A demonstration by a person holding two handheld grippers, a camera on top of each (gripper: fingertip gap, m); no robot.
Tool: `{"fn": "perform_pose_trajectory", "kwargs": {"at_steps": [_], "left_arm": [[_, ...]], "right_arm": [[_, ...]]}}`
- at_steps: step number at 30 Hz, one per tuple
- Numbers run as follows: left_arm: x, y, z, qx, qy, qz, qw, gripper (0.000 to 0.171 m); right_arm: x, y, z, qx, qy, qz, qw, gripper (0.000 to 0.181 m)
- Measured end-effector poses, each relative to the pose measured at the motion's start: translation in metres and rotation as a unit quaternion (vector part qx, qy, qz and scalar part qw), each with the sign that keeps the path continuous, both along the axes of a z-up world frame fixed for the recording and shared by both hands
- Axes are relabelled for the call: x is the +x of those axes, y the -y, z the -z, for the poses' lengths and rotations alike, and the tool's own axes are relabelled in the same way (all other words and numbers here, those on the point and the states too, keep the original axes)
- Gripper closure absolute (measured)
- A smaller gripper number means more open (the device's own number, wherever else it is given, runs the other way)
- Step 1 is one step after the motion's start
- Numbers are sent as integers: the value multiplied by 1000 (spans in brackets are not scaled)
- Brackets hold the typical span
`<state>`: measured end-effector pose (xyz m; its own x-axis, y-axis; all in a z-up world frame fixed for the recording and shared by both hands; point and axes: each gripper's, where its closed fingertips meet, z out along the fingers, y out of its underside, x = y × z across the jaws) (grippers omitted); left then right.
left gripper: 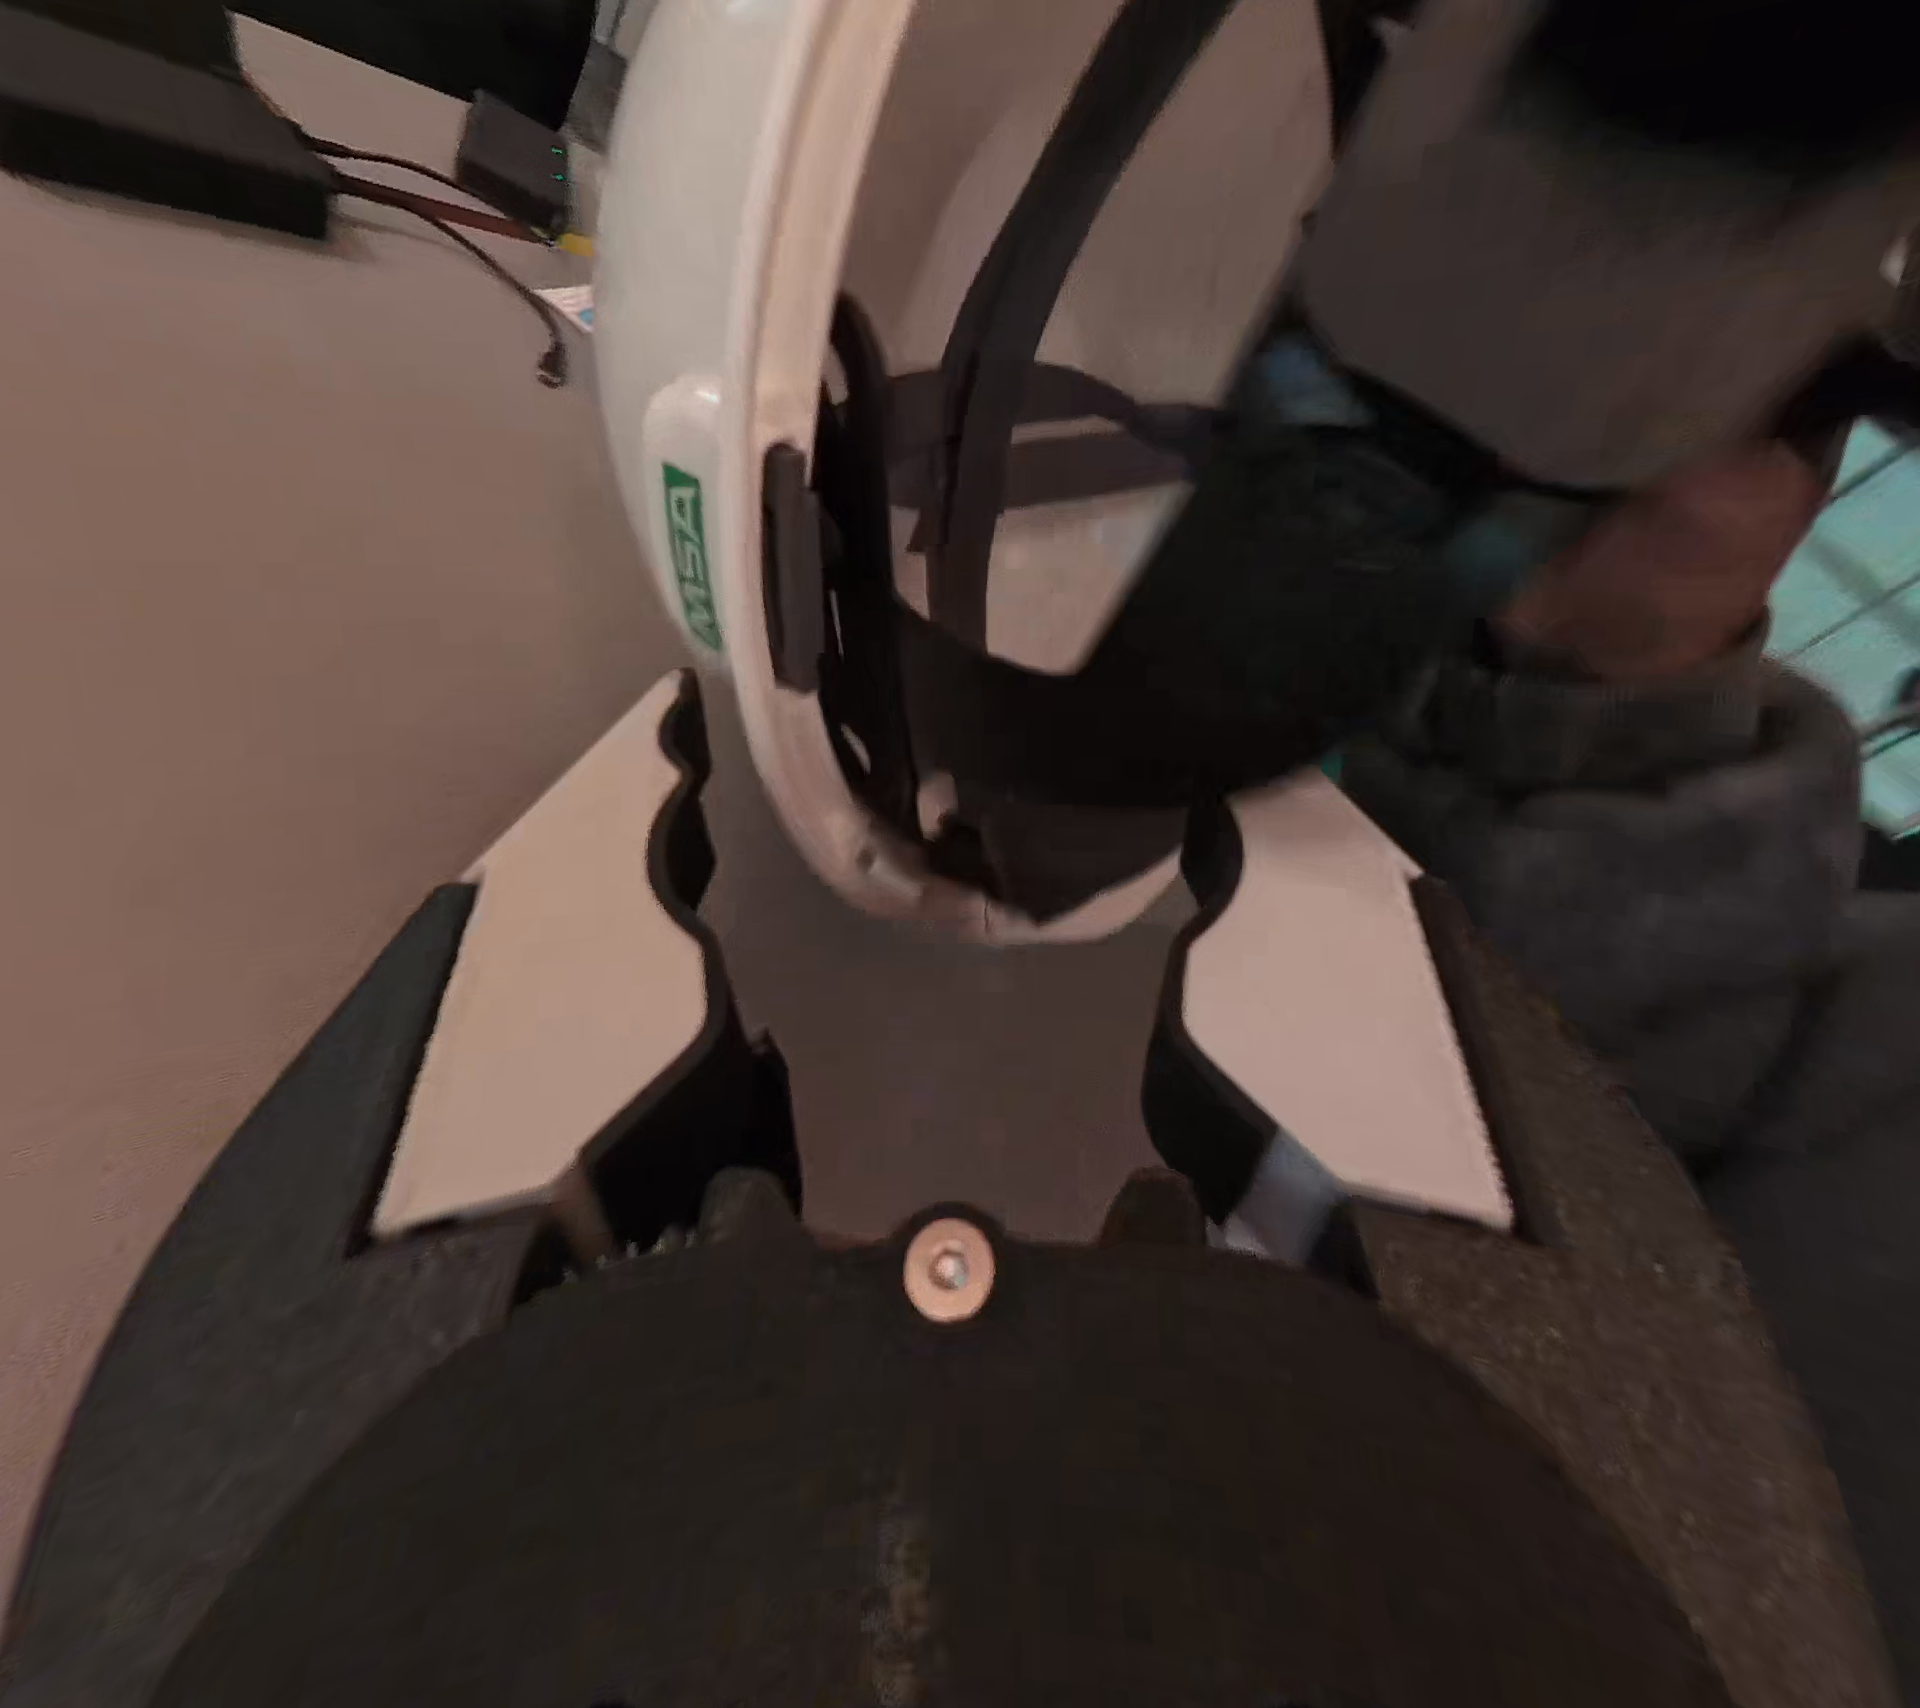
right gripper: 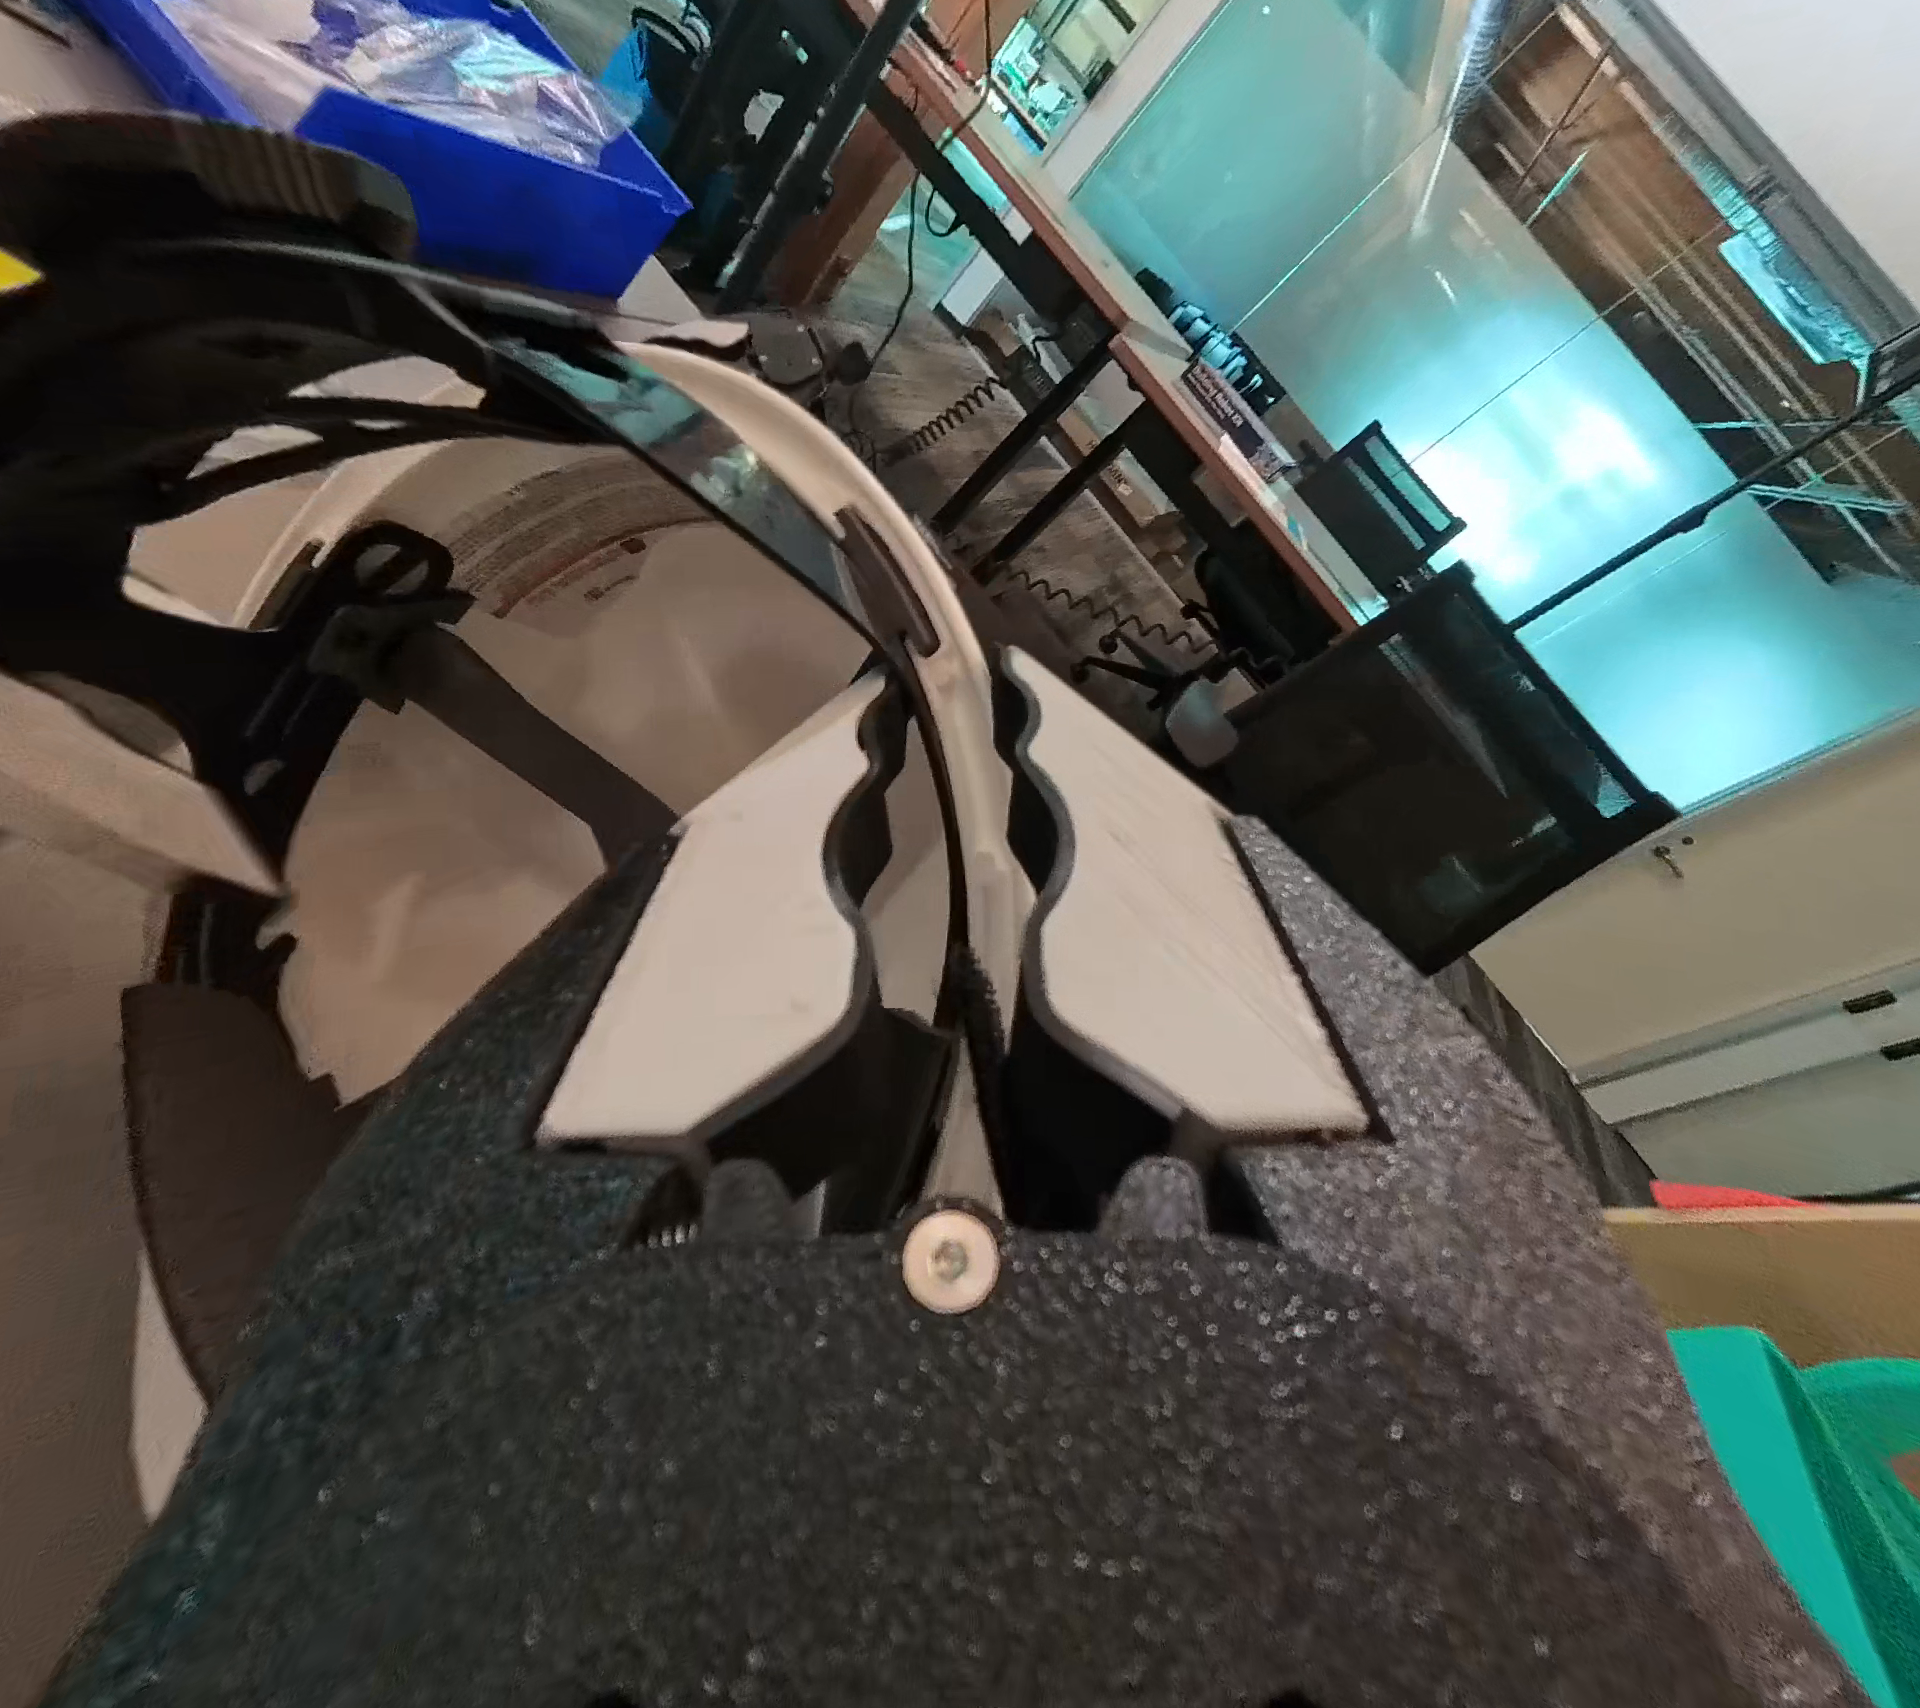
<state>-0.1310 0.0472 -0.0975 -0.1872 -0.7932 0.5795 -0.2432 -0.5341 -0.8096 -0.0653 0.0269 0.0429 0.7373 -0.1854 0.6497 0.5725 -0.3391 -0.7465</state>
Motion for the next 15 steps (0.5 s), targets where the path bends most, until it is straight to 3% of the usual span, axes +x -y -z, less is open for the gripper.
{"fn": "perform_pose_trajectory", "kwargs": {"at_steps": [2, 4, 6, 8, 11, 15], "left_arm": [[11, 7, 4, -34, -11, -15, 999, 85], [9, 7, 12, -36, -28, -32, 998, 113], [0, 3, 21, -23, -56, -47, 997, 136], [-11, -9, 34, 5, -105, -74, 992, 143], [-33, -54, 45, 91, -167, -149, 970, 146], [-62, -128, 29, 215, -209, -244, 922, 157]], "right_arm": [[-9, 9, -8, 8, 5, 1, 1000, 166], [-10, 18, -9, 4, 12, 14, 1000, 165], [-11, 19, 0, -6, -17, 6, 1000, 165], [-7, 12, 20, -22, -43, 6, 999, 164], [-4, -4, 59, -66, -77, 10, 995, 165], [-32, -21, 99, -93, -117, -31, 988, 159]]}}
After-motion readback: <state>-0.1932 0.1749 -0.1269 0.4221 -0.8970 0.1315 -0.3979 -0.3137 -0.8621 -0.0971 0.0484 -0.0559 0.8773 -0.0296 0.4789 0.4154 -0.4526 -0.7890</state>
